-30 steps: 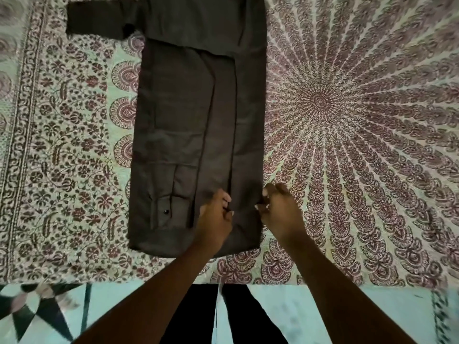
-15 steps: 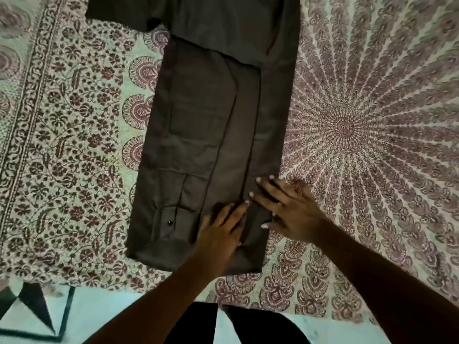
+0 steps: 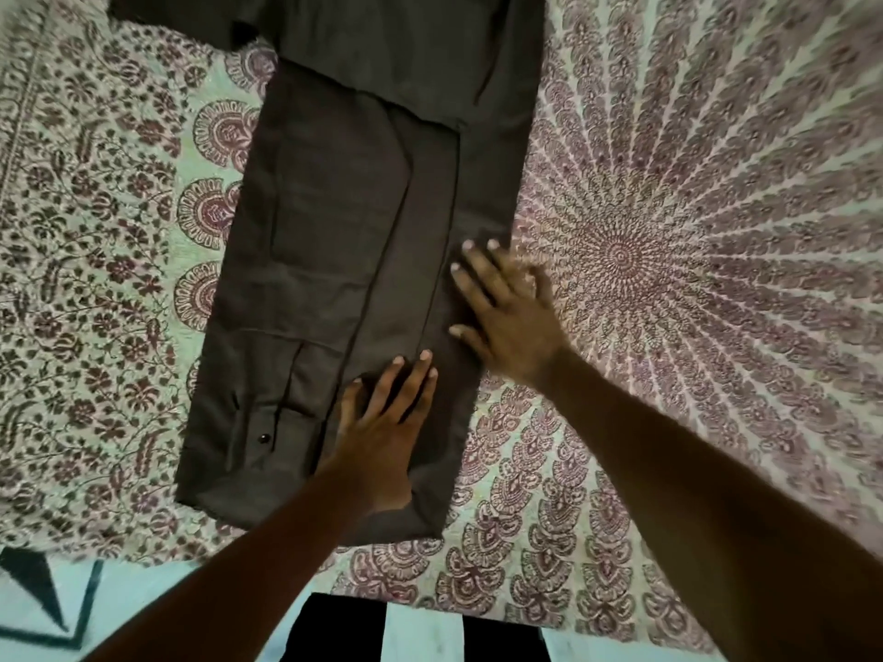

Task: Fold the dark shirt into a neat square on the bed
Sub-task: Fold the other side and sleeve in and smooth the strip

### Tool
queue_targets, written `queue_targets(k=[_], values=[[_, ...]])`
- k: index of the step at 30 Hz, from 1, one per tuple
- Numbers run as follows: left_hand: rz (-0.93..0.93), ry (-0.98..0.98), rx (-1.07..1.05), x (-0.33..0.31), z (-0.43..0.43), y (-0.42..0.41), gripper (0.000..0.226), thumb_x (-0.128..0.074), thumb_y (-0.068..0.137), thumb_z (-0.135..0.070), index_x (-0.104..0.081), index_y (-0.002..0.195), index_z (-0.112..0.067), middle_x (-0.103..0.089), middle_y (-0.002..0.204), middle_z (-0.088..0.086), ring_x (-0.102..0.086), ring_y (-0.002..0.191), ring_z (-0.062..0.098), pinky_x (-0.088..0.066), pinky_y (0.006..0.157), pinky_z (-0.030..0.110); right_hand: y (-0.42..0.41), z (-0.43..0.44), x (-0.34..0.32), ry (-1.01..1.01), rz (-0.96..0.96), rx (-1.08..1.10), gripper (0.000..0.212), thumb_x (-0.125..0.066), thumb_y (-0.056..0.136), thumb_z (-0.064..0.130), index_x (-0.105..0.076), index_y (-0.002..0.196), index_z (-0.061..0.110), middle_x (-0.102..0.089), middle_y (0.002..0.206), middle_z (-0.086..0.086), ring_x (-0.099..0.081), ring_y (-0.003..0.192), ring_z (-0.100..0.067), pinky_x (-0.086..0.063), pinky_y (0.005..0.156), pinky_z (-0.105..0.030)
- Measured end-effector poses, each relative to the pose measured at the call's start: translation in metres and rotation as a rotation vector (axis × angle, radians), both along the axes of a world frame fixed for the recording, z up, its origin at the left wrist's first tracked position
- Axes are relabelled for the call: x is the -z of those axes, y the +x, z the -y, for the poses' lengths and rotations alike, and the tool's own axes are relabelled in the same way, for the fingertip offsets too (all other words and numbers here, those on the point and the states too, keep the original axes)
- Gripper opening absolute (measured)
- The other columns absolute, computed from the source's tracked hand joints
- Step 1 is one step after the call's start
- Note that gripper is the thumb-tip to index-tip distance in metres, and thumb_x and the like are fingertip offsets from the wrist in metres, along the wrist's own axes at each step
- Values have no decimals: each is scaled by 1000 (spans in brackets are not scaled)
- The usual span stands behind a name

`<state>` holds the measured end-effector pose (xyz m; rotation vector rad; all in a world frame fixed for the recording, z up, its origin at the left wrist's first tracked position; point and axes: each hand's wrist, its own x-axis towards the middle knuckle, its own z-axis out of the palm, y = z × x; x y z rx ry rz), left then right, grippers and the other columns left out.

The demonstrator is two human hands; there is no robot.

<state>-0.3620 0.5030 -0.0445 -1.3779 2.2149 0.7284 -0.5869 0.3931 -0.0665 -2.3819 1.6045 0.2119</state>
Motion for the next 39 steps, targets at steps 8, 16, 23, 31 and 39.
queue_targets(k=[8,16,23,31,39], values=[[108,36,-32,-6,10,-15,140,-82,78,-32,34,157,-19,50,159,-3,34,154,26,0,122,67,-35,27,12,58,-28,-177,82,-20,93,85,-8,163,45,2,175,7,-10,161,-22,-24,116,-69],[75,-199,37,9,18,-9,136,-101,20,-47,-59,147,-19,-53,156,3,-60,131,30,-52,95,61,-35,127,11,59,-5,3,81,-20,91,82,-9,163,45,1,175,5,-6,161,-23,-15,119,-67],[-102,-544,-49,13,133,-45,73,-75,79,-66,-64,136,-22,-57,147,0,-51,128,22,-40,97,44,-58,132,14,25,-2,-29,68,-21,101,66,-17,163,38,-7,174,0,-14,159,-25,-21,120,-63],[-99,-509,-68,45,230,-63,82,-34,101,-67,-17,166,-20,-8,176,2,-10,162,22,-22,126,52,-78,203,20,12,-33,-66,65,-25,106,60,-13,165,35,-6,175,2,-7,161,-23,-15,122,-65],[-125,-512,-97,60,229,-60,84,-35,99,-66,-11,167,-23,-3,176,-1,-6,162,18,-17,127,51,-78,270,30,-54,-43,58,84,-14,97,72,-15,166,24,-9,174,1,-9,161,-22,-11,124,-63]])
